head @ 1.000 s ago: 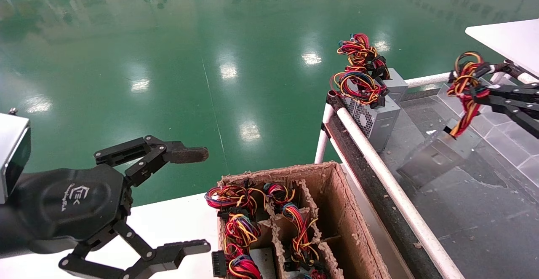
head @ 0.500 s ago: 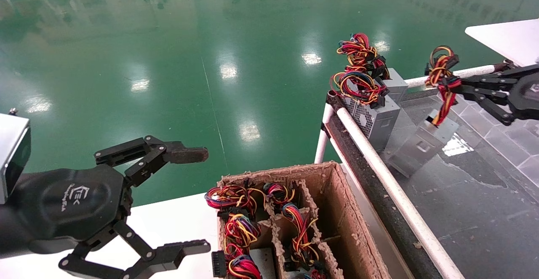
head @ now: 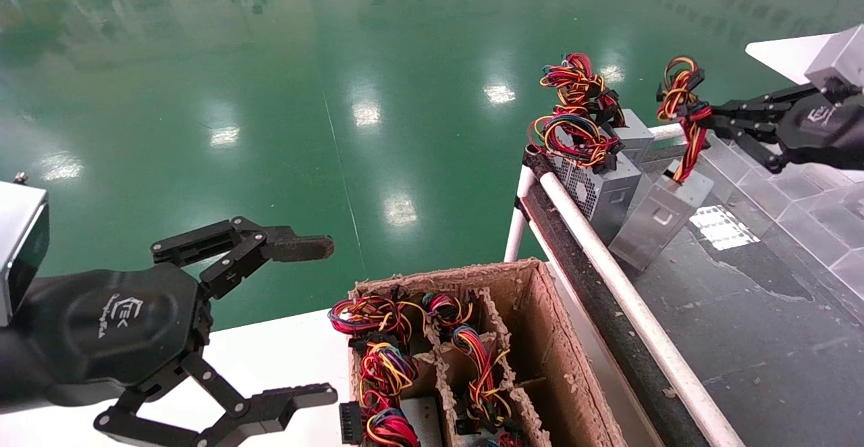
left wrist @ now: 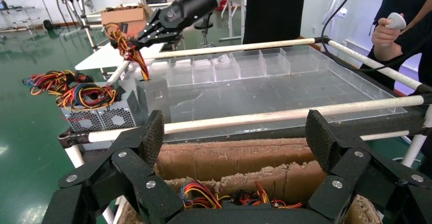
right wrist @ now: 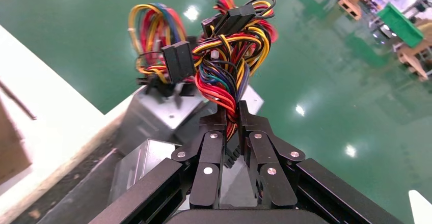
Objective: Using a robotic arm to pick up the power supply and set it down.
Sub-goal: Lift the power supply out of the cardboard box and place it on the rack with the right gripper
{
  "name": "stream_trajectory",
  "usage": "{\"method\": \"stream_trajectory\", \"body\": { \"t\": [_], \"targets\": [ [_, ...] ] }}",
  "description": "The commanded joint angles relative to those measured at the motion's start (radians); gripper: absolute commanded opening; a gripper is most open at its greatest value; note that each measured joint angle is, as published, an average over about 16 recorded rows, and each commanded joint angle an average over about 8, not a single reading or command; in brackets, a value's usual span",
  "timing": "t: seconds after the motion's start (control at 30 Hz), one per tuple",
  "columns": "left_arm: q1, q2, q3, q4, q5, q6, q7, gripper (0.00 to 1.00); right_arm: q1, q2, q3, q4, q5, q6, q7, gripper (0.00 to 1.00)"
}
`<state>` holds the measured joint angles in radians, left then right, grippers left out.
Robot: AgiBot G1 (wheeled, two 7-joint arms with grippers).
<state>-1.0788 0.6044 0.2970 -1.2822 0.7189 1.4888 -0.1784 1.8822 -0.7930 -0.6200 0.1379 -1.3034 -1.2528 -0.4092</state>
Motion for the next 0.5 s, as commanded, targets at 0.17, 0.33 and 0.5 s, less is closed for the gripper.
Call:
{"method": "stream_trajectory", "body": {
  "t": [0.17,0.33,0.5],
  "targets": [
    [0.000,0.000,0.000,0.000,0.000,0.000,0.000,1.00,0.024,-0.053,-0.010,-0.060,-0.020,0.086,-0.012,0.00],
    [0.000,0.000,0.001,0.000,0.000,0.000,0.000,1.00,0.023,-0.100,-0.015,-0.090,-0.029,0.177,-0.016,0.00],
    [0.000,0.000,0.001,0.000,-0.001,0.000,0.000,1.00,0.023,-0.128,-0.015,-0.105,-0.029,0.189,-0.015,0.00]
  ]
}}
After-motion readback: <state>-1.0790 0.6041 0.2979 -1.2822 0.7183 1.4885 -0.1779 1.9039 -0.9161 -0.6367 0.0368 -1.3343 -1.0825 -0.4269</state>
